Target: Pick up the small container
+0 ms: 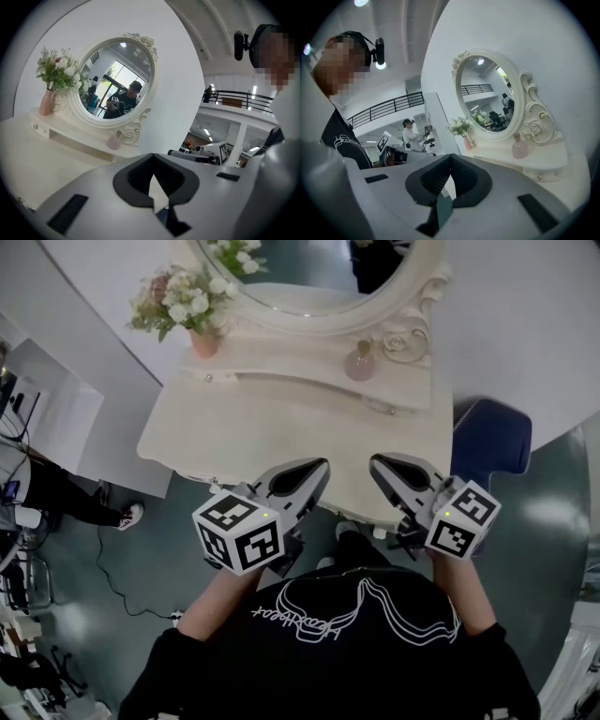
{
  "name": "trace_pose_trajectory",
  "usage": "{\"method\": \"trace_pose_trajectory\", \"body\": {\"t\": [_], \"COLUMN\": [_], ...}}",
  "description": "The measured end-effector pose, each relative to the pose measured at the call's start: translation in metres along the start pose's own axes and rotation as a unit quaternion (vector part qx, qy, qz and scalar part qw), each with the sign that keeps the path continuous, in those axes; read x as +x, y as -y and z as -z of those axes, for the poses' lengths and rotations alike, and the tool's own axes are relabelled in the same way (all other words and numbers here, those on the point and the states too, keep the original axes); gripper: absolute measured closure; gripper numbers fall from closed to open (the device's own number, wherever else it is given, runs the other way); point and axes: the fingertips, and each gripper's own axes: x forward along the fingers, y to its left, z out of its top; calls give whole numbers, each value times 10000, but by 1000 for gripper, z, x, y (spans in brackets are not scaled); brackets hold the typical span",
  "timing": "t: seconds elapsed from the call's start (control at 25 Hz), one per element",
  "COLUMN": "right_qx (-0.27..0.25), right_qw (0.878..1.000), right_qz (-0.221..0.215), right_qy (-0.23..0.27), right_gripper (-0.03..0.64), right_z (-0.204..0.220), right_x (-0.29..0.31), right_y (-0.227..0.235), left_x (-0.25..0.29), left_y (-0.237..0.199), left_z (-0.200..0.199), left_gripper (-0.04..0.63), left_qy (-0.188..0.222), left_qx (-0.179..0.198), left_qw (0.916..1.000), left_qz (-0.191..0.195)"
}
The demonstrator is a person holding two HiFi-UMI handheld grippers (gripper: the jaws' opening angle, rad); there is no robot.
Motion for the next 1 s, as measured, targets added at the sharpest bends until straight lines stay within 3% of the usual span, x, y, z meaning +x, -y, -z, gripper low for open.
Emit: {"method": "trace_pose_trajectory", "body": {"t": [0.28,0.64,1.0], "right_qx": [49,44,-243], "right_qw": [9998,9994,9985], "right_qz": [-176,-239,133], "right_qy": [-30,-240,-464], "right_gripper": [611,611,598], "right_z": [-10,-28,-38], "right_x": [17,52,84], "right_y": [23,77,153], "left_x": [18,57,94], "left_y": [-18,-62,-102], "left_z": [-16,-35,-35], "left_gripper": [592,592,592], "left_qy": [65,-9,-191], "left_qx": [35,-207,-448], "left_qw": [9999,9992,9979], "left_qz": [-126,-332,-419]}}
